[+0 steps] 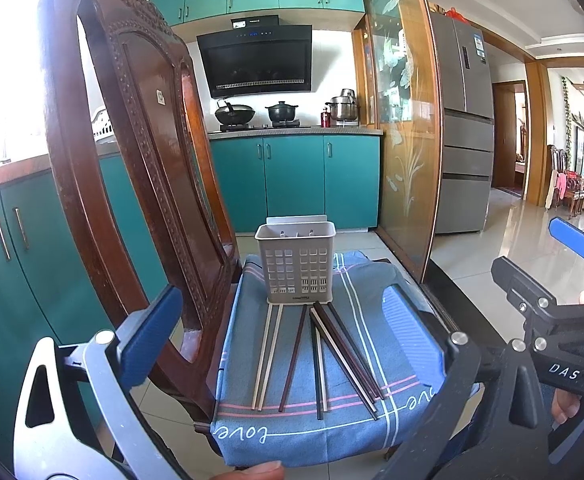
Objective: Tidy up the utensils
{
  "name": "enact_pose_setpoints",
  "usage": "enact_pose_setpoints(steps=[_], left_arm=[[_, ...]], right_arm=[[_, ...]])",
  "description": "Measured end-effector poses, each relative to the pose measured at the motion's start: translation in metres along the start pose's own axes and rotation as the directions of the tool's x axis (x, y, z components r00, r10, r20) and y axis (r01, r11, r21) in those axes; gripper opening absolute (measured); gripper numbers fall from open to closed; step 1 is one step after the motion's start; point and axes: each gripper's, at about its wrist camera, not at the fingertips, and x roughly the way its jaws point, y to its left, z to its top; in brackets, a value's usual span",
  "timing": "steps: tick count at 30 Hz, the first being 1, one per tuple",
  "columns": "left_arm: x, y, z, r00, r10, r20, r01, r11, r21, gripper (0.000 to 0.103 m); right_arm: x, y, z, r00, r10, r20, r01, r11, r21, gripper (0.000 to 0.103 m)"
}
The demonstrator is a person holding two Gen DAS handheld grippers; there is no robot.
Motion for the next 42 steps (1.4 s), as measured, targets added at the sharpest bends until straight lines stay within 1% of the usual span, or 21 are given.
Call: enact_pose_setpoints(steps=[22, 31, 32, 34, 35, 36, 38, 41, 42], left_arm=[[-0.001, 0.000, 0.000, 1.000, 0.001, 0.000, -0.001, 1.000, 0.000, 0.100], [0.007, 0.000, -0.004, 1.000, -0.002, -0.024, 0.002, 1.000, -0.002, 0.100], [0.011, 0.000, -0.005, 0.999, -0.004, -0.039, 0.004, 1.000, -0.002, 0.100], [0.024, 0.000, -0.008, 0.995, -0.002, -0.097, 0.002, 1.000, -0.003, 0.100], [0.031, 0.000, -0.012, 0.992, -0.007, -0.127, 0.007, 1.000, -0.007, 0.100], [0.040, 0.000, -0.017, 0.988, -0.017, -0.154, 0.015, 1.000, -0.013, 0.100], [0.053, -0.002, -0.025, 0.980, -0.030, -0.196, 0.028, 1.000, -0.013, 0.100], [0.074, -0.008, -0.035, 0.967, -0.022, -0.255, 0.027, 1.000, 0.015, 0.100], [0.080, -0.009, -0.037, 0.963, -0.023, -0.270, 0.030, 0.999, 0.020, 0.100]], right_arm=[[-0.001, 0.001, 0.000, 1.000, 0.001, 0.002, -0.001, 1.000, 0.000, 0.101], [0.004, 0.000, -0.002, 1.000, 0.000, -0.014, 0.000, 1.000, 0.004, 0.101], [0.010, -0.001, -0.003, 0.999, -0.003, -0.032, 0.003, 1.000, 0.003, 0.101], [0.028, 0.001, -0.006, 0.995, -0.019, -0.101, 0.017, 1.000, -0.017, 0.101], [0.046, 0.002, -0.010, 0.987, -0.026, -0.161, 0.020, 0.999, -0.036, 0.101], [0.057, 0.003, -0.014, 0.980, -0.031, -0.195, 0.023, 0.999, -0.044, 0.101], [0.079, 0.004, -0.022, 0.967, -0.029, -0.253, 0.015, 0.998, -0.060, 0.101], [0.108, 0.010, -0.039, 0.948, -0.028, -0.318, -0.001, 0.996, -0.091, 0.100], [0.118, 0.011, -0.044, 0.940, -0.023, -0.342, -0.010, 0.995, -0.095, 0.098]])
